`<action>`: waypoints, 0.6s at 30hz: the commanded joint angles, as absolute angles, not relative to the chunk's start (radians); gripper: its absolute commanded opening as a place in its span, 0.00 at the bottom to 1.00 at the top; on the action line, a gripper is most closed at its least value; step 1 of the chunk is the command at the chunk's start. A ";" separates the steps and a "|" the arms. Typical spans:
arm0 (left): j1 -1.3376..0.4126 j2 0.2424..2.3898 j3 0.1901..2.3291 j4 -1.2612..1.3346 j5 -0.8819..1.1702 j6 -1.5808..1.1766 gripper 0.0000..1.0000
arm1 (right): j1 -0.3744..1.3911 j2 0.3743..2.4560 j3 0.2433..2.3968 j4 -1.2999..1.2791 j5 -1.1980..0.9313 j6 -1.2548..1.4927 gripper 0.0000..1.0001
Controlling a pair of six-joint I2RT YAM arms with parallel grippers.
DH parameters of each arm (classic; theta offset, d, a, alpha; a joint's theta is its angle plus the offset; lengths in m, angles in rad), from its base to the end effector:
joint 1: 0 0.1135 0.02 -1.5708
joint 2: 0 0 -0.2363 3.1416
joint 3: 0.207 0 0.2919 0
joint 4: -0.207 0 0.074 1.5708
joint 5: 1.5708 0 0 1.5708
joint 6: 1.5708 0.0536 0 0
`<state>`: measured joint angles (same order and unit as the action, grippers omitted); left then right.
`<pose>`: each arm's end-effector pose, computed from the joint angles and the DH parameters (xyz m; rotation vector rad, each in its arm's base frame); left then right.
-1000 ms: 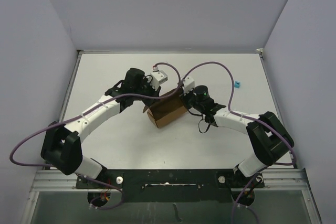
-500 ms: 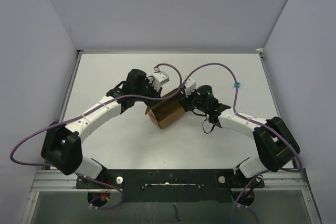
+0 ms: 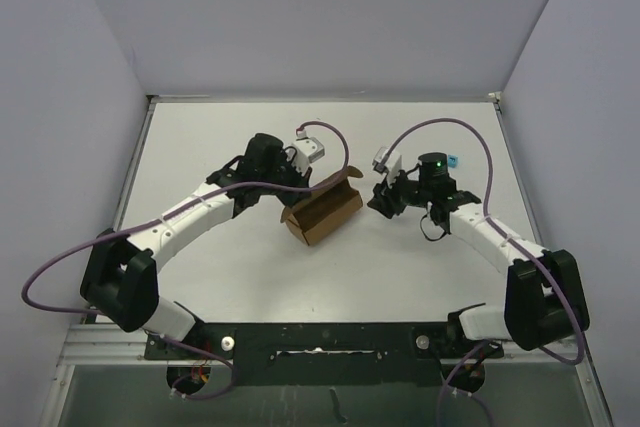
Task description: Fold the paper box
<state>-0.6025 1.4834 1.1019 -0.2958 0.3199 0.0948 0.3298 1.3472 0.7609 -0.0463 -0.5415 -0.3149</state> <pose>0.3070 -0.2316 0.2200 0.9433 2.0799 -0.6295 0.3085 0.1348 0.1649 -0.9638 1.9351 0.6023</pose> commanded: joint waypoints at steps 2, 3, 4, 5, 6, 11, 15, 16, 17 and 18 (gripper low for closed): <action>-0.615 1.513 1.120 -0.287 0.366 0.031 0.00 | 0.272 1.297 0.822 -0.269 -0.940 -0.595 0.36; -0.615 1.516 1.121 -0.289 0.374 0.021 0.00 | 0.273 1.306 0.819 -0.281 -0.971 -0.629 0.32; -0.614 1.518 1.121 -0.290 0.381 0.010 0.00 | 0.283 1.318 0.819 -0.292 -0.982 -0.658 0.28; -0.616 1.520 1.121 -0.290 0.386 0.000 0.00 | 0.300 1.333 0.822 -0.311 -0.971 -0.707 0.24; -0.616 1.524 1.120 -0.289 0.393 -0.013 0.00 | 0.319 1.349 0.828 -0.331 -0.948 -0.735 0.21; -0.628 1.536 1.101 -0.270 0.416 -0.061 0.00 | 0.378 1.420 0.883 -0.382 -0.859 -0.755 0.10; -0.633 1.545 1.074 -0.244 0.427 -0.086 0.00 | 0.344 1.412 0.899 -0.408 -0.871 -0.750 0.09; -0.634 1.547 1.067 -0.237 0.432 -0.092 0.00 | 0.331 1.404 0.900 -0.411 -0.883 -0.750 0.10; -0.635 1.550 1.061 -0.229 0.439 -0.100 0.00 | 0.321 1.394 0.900 -0.416 -0.893 -0.750 0.10; -0.636 1.554 1.055 -0.224 0.446 -0.106 0.00 | 0.312 1.385 0.901 -0.421 -0.902 -0.752 0.11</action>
<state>-0.6296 1.5230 1.0729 -0.2802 0.4049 -0.0624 0.3500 1.4322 0.8551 -0.3962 -0.8524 -0.7242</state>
